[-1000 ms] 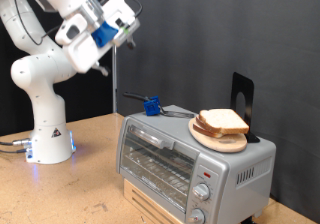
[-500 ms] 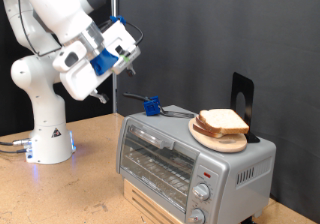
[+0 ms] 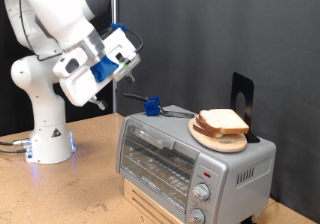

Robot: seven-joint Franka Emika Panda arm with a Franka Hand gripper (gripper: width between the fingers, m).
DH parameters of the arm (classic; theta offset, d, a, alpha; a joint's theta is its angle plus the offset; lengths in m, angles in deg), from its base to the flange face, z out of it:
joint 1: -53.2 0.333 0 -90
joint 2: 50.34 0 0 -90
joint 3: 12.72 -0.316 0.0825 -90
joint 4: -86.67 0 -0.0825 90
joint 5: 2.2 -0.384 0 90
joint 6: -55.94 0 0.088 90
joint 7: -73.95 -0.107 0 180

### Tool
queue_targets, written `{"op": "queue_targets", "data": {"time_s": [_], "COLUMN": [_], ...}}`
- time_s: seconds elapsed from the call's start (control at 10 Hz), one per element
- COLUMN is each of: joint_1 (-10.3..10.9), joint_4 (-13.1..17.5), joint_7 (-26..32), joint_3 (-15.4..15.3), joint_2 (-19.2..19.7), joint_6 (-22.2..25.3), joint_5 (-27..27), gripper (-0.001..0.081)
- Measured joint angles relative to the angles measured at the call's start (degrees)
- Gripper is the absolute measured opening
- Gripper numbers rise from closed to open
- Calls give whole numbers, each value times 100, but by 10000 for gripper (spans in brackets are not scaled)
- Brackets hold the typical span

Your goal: Make a piece of toast with the oven

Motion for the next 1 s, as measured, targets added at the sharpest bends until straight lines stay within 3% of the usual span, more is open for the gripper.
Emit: {"op": "queue_targets", "data": {"time_s": [0.5,1.0], "joint_1": [35,122], "joint_4": [-598,-767], "joint_7": [-26,-10], "joint_3": [-315,-344], "joint_2": [390,855], "joint_6": [-1211,-1882], "joint_5": [-52,-276], "gripper": [805,805]}}
